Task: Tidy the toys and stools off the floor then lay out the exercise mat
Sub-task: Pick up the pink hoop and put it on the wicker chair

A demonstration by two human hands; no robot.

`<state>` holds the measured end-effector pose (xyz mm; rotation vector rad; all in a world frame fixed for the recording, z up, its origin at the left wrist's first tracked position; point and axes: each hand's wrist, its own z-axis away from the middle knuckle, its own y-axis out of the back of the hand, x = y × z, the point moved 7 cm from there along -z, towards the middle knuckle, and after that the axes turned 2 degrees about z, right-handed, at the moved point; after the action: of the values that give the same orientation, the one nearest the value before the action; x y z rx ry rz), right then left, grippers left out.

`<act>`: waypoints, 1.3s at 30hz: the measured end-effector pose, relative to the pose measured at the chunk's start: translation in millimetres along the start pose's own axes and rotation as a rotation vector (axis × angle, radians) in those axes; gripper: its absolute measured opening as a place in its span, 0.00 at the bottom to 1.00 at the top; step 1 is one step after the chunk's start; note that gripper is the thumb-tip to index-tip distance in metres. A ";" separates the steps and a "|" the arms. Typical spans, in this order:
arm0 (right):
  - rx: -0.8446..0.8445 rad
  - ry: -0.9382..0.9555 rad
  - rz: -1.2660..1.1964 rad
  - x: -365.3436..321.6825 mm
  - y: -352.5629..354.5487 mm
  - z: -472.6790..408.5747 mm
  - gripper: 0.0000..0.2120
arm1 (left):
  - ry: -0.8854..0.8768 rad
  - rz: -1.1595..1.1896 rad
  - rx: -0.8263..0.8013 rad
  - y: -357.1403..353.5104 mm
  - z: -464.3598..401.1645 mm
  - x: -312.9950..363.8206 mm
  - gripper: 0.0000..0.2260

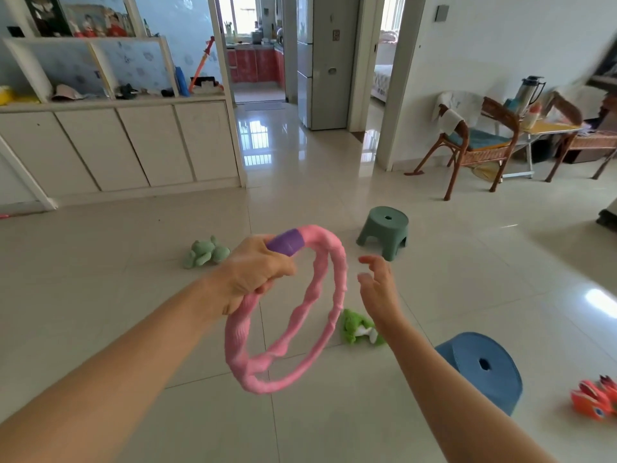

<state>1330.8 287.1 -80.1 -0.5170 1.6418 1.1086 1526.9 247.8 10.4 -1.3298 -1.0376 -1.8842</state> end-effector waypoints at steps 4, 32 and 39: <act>-0.265 -0.186 0.198 64.1 -26.6 5.5 0.31 | -0.048 0.105 0.005 12.8 -1.7 19.4 0.13; -0.057 -0.726 -1.119 -51.9 -66.9 7.0 0.23 | 0.262 0.334 -0.074 -35.7 1.6 -53.2 0.07; -0.133 -0.385 -1.004 -68.5 -48.0 5.2 0.22 | 0.211 0.525 0.107 -38.6 -8.6 -54.9 0.11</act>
<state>1395.8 255.8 -37.4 -0.9948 0.7766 0.4986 1508.4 262.1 -53.2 -1.1696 -0.5979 -1.5083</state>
